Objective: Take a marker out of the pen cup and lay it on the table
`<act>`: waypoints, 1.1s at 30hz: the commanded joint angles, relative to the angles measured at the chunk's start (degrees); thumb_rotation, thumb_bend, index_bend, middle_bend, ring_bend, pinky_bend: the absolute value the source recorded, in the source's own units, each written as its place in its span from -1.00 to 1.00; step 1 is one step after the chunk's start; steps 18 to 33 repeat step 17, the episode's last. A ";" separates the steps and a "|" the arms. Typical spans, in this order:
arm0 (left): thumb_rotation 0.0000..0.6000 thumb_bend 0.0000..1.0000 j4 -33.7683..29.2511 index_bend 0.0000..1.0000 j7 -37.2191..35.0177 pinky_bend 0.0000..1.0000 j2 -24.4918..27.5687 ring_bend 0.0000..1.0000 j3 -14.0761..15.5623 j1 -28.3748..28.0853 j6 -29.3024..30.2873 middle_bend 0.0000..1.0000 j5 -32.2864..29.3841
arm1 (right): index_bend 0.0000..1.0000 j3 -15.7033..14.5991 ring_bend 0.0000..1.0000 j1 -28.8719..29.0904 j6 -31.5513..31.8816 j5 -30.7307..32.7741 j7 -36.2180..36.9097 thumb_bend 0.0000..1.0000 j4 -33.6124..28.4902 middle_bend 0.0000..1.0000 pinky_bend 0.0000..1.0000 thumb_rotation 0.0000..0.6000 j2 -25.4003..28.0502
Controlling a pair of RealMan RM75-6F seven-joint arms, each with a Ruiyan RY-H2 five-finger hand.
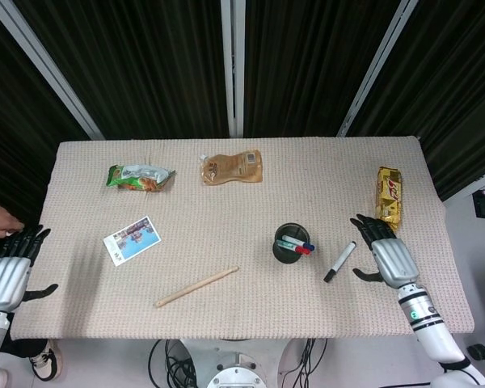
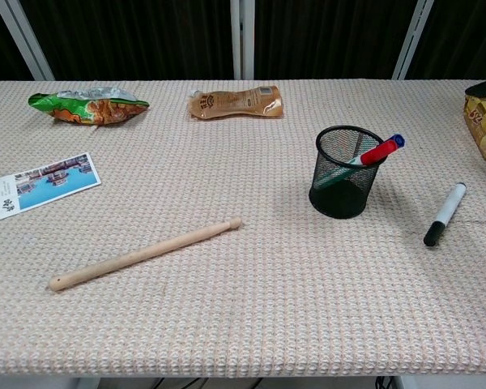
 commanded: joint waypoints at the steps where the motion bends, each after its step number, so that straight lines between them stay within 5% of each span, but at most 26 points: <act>1: 1.00 -0.79 -0.09 -0.92 0.02 -1.00 0.07 -1.00 -0.03 -0.05 0.13 -1.00 0.18 | -1.00 -0.47 -1.00 -3.79 7.82 -5.34 3.45 -0.82 0.54 -1.00 -1.00 1.00 1.79; 10: 1.00 -0.79 -0.73 -0.92 0.39 -1.00 0.41 -1.00 -0.59 0.20 2.95 -1.00 1.86 | -1.00 0.78 -1.00 -15.05 23.26 -1.10 -6.14 -0.83 5.67 -1.00 -1.00 1.00 2.60; 33: 1.00 -0.79 -1.62 -0.92 1.67 -1.00 0.72 -1.00 -0.46 0.46 3.79 -1.00 2.36 | -1.00 1.35 -1.00 -17.62 22.31 1.92 -5.50 -0.78 7.81 -1.00 -1.00 1.00 1.58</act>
